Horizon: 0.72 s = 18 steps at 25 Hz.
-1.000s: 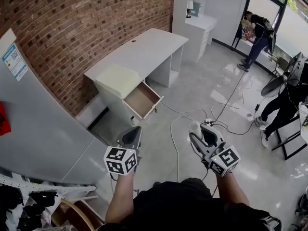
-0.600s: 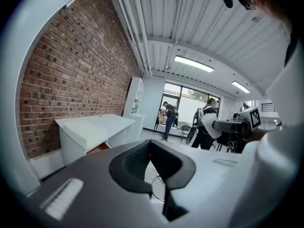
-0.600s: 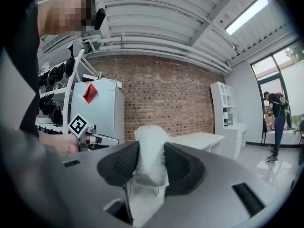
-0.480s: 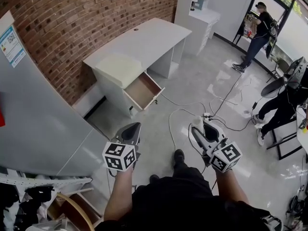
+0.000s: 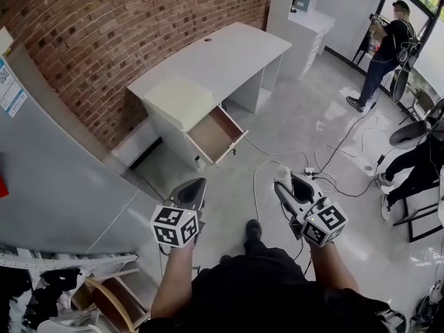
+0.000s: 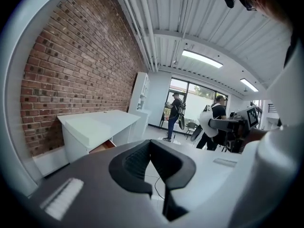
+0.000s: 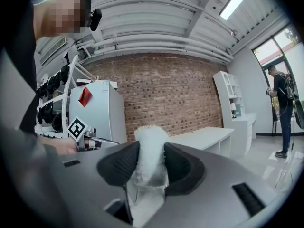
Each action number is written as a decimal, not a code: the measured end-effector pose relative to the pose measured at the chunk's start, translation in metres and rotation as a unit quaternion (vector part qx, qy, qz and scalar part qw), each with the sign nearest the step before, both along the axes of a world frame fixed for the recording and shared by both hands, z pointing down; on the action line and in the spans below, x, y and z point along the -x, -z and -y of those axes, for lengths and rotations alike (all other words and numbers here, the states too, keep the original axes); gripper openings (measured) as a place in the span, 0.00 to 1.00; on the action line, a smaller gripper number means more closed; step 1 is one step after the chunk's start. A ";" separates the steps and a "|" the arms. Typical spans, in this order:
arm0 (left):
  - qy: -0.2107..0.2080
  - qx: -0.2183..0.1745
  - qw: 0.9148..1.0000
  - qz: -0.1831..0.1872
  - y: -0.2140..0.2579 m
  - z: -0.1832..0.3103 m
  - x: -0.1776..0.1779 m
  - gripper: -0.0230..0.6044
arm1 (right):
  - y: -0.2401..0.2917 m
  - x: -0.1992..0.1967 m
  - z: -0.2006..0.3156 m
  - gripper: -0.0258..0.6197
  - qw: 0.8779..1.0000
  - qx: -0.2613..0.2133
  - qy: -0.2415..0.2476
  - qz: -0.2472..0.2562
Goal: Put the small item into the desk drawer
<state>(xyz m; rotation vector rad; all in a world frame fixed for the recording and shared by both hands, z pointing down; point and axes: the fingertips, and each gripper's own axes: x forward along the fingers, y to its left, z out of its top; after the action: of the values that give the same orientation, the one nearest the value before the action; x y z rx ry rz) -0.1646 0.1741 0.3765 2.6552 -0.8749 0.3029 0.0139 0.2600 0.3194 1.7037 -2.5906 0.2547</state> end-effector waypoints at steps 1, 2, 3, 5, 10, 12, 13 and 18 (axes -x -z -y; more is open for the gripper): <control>-0.002 0.002 1.000 0.003 -0.001 0.005 -0.007 0.06 | -0.001 -0.006 0.007 0.28 1.000 0.002 0.000 0.003; -0.003 0.005 1.000 0.006 -0.003 0.010 -0.014 0.06 | -0.003 -0.013 0.014 0.28 1.000 0.004 0.001 0.006; -0.004 0.008 1.000 0.009 -0.005 0.015 -0.022 0.06 | -0.004 -0.020 0.021 0.28 1.000 0.006 0.001 0.009; -0.006 0.014 1.000 0.013 -0.008 0.026 -0.038 0.06 | -0.008 -0.034 0.034 0.28 1.000 0.009 0.004 0.013; -0.014 0.020 0.999 0.031 -0.012 0.051 -0.082 0.06 | -0.020 -0.075 0.066 0.28 0.999 0.017 0.009 0.031; -0.012 0.022 0.999 0.039 -0.012 0.060 -0.096 0.06 | -0.024 -0.090 0.078 0.28 0.999 0.020 0.014 0.041; -0.010 0.023 0.999 0.043 -0.012 0.063 -0.101 0.06 | -0.026 -0.097 0.084 0.28 0.999 0.022 0.016 0.047; 0.006 0.023 0.998 0.058 -0.008 0.081 -0.122 0.06 | -0.028 -0.125 0.109 0.28 0.997 0.023 0.035 0.062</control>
<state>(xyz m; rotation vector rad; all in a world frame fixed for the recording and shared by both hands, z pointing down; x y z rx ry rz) -0.0424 0.0934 0.3841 2.6111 -0.9068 0.4727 0.1392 0.1506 0.3479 1.6287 -2.7023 0.4261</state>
